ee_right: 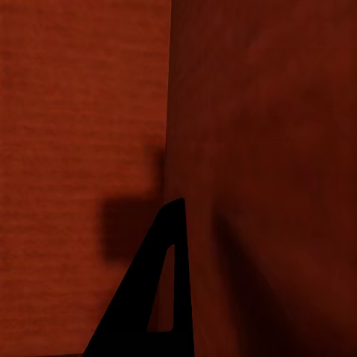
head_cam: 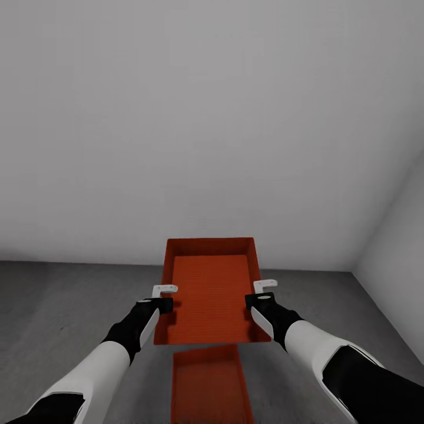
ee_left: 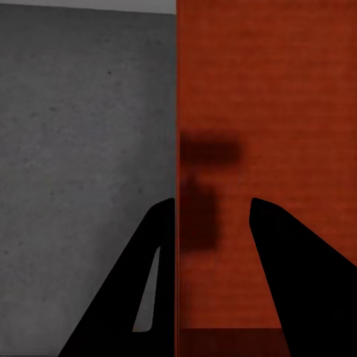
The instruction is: Move the two storage containers from the living room to the garage. In the garage, place one container on the floor and stack the other container on top of it (either order is fine).
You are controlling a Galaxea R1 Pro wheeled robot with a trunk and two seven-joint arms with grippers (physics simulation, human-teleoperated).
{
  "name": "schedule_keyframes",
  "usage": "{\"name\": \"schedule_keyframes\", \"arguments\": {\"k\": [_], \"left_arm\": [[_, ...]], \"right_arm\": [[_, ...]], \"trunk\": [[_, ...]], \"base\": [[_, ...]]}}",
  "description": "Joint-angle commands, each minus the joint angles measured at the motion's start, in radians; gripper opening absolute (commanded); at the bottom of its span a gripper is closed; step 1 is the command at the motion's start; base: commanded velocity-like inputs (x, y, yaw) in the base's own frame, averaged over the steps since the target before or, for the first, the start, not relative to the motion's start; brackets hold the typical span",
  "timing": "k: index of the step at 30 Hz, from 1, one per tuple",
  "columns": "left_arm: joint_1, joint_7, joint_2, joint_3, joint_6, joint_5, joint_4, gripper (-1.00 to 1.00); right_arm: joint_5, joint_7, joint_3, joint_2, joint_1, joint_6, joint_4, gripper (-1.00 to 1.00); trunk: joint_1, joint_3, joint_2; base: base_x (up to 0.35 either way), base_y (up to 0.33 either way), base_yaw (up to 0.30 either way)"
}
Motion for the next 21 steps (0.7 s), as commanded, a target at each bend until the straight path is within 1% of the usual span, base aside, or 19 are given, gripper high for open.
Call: {"name": "schedule_keyframes", "arguments": {"k": [1, 21], "left_arm": [[0.000, 0.009, 0.000, -0.007, 0.005, 0.014, 0.004, -1.00], [0.000, 0.006, 0.002, -0.008, 0.003, 0.013, 0.007, -1.00]], "right_arm": [[0.030, -0.019, -0.023, -0.027, -0.002, -0.058, -0.003, -1.00], [0.030, -0.018, -0.022, -0.027, -0.002, -0.058, -0.003, -1.00]], "trunk": [[0.001, -0.004, -0.002], [0.001, -0.036, -0.002]], "base": [[0.000, 0.000, 0.000], [0.000, 0.000, 0.000]]}}
